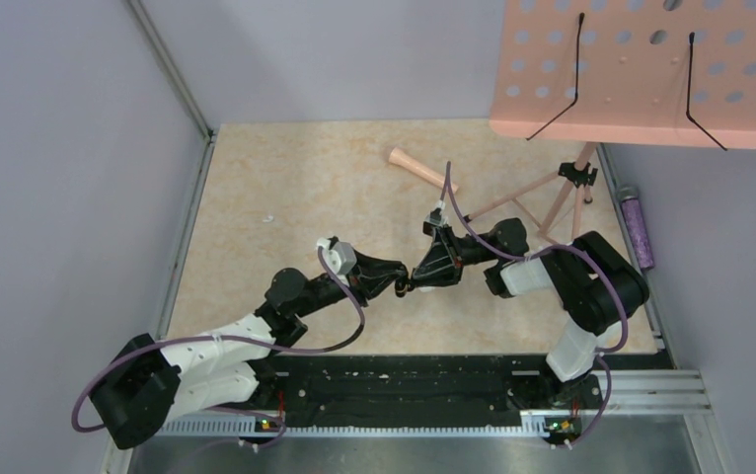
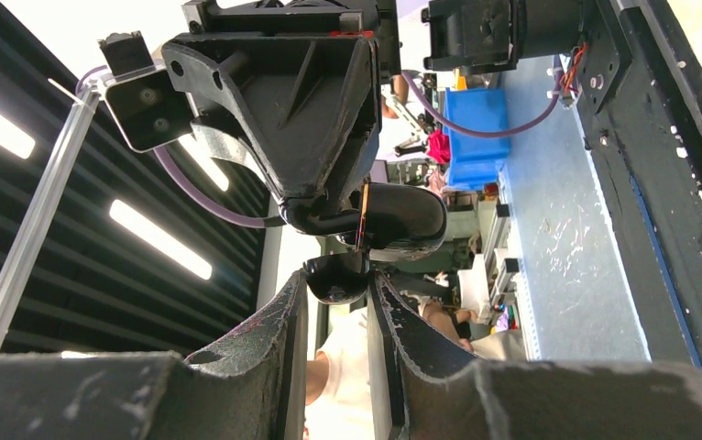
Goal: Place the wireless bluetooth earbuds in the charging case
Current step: Insert the right earbud into the left side groove of the charging case, then close the charging case with the earbuds inside.
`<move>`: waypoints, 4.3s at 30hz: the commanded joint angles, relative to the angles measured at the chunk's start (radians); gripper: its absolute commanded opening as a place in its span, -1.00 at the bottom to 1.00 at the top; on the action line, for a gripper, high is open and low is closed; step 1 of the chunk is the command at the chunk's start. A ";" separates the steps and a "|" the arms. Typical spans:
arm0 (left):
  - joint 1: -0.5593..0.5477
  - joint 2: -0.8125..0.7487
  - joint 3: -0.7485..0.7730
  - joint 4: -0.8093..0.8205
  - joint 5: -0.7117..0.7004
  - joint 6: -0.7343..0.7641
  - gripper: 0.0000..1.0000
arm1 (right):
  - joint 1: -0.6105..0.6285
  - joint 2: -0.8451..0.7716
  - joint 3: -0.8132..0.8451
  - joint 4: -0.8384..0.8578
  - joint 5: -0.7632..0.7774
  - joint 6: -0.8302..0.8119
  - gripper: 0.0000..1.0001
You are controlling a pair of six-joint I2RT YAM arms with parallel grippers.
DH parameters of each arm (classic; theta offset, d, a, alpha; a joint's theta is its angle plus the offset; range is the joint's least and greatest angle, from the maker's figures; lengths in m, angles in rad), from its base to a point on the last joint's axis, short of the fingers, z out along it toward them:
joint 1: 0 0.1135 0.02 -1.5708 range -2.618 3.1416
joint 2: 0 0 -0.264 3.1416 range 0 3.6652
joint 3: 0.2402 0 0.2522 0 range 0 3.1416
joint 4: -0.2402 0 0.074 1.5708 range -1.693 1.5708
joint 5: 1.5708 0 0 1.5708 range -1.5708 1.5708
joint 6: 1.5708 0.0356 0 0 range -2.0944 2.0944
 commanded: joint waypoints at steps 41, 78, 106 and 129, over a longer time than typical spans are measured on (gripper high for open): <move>-0.003 -0.078 0.079 -0.252 -0.048 0.034 -1.00 | -0.020 -0.066 0.077 0.116 0.038 -0.110 -1.00; -0.003 -0.025 0.162 -0.367 0.012 0.069 -0.33 | -0.023 -0.065 0.069 0.129 0.045 -0.110 -1.00; -0.003 -0.059 0.168 -0.351 -0.093 0.045 0.63 | -0.022 -0.078 0.051 0.111 0.048 -0.125 -1.00; -0.004 -0.105 0.202 -0.307 -0.157 -0.055 0.49 | -0.022 -0.076 0.031 0.101 0.046 -0.146 -1.00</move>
